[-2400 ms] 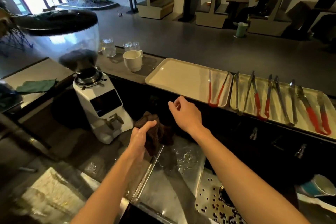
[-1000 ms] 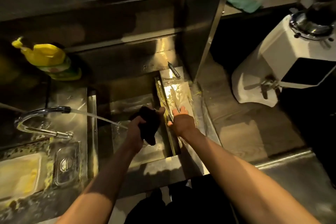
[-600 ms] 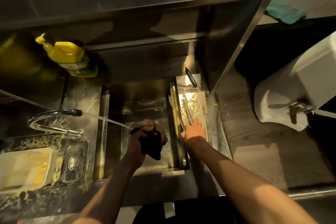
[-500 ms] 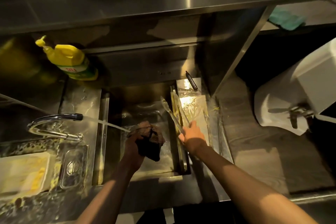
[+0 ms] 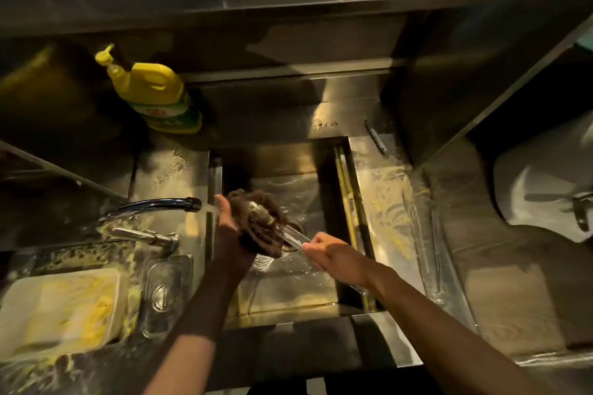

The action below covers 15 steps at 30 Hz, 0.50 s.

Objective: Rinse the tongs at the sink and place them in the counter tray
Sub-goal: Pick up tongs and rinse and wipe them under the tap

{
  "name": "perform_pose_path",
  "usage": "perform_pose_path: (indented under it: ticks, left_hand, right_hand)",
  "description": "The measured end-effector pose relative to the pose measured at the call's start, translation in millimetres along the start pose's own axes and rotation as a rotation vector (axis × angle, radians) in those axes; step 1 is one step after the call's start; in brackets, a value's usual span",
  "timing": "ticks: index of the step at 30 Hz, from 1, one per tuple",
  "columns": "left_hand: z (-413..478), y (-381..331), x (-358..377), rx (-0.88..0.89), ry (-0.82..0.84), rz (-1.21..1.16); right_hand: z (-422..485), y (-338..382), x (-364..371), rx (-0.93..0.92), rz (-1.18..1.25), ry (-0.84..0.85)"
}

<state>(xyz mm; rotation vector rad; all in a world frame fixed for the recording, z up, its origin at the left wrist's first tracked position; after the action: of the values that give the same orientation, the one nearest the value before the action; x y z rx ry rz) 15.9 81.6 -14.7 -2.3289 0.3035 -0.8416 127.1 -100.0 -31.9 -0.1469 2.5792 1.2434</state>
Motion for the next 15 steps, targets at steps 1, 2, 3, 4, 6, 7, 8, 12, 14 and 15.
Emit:
perform_pose_path:
  ticks: [1, 2, 3, 4, 6, 7, 8, 12, 14, 15]
  left_hand:
    - [1, -1, 0, 0.013, -0.049, 0.035]
    - [5, -2, -2, -0.005, -0.114, 0.063]
    - [7, -3, -3, -0.037, -0.168, 0.102]
    - [13, -4, -8, -0.056, -0.185, 0.142]
    - [20, -5, -16, -0.026, -0.238, 0.247]
    - [23, -5, -22, 0.013, -0.295, 0.257]
    - [25, -3, -23, 0.056, -0.324, 0.215]
    - [38, 1, -31, 0.050, -0.453, 0.114]
    - [39, -4, -37, 0.041, -0.403, 0.214]
    - [41, -4, -40, 0.060, -0.373, 0.240]
  right_hand:
    - [6, 6, 8, 0.001, -0.043, 0.024]
    - [11, 9, 14, 0.009, -0.065, 0.041]
    - [17, 10, 18, 0.024, -0.069, 0.027]
    - [22, 12, 20, 0.048, -0.049, 0.003]
    - [31, 9, 14, 0.086, -0.083, -0.044]
    - [38, 8, 12, 0.090, -0.153, -0.058]
    - [43, 8, 11, 0.092, -0.222, -0.068]
    - [54, 14, 34, 0.112, -0.269, -0.073]
    - [53, 14, 31, 0.083, -0.330, -0.035]
    - [53, 14, 23, 0.076, -0.380, -0.023]
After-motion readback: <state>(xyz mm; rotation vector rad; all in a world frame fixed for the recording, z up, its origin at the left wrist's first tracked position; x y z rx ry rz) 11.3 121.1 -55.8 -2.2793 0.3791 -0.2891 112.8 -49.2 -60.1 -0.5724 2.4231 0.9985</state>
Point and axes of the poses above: each hand's wrist, its own z-axis towards the middle knuckle, its own x-axis out of the palm, y = z × x, the point moved 2 cm from there along z, towards the middle knuckle, and after that the axes turned 6 degrees about y, right-handed, at the moved point
